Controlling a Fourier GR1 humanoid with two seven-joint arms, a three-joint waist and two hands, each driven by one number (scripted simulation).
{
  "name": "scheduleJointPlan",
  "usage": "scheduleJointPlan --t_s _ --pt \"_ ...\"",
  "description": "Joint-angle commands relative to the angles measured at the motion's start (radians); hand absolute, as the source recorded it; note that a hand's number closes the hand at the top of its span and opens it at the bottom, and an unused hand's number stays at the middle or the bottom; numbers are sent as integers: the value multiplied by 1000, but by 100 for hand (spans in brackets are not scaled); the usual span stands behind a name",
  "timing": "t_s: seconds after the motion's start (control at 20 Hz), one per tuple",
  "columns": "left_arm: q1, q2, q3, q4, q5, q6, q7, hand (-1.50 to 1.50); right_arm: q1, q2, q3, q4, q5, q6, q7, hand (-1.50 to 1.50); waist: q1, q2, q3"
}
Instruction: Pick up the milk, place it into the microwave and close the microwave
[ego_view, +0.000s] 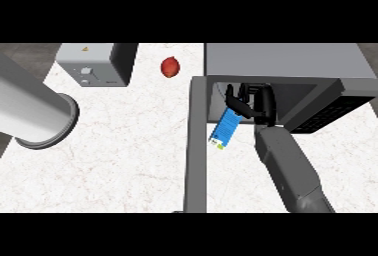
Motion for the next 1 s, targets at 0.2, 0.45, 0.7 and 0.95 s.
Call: scheduleJointPlan --t_s 0.2,0.45,0.7,0.95 --pt "-26 24 46 63 19 -40 -26 -150 -159 -21 -69 295 45 -35 -241 150 18 6 0" --pt "-58 -2 7 86 -24 -33 -25 -150 -245 -33 -101 403 62 -121 -285 150 30 13 0" --pt "-70 42 45 61 28 -34 8 -150 -319 -35 -17 459 180 -308 -265 150 45 16 0" --pt "-60 46 33 80 49 -65 22 -150 -399 -84 -5 524 223 -417 -210 150 61 24 0"
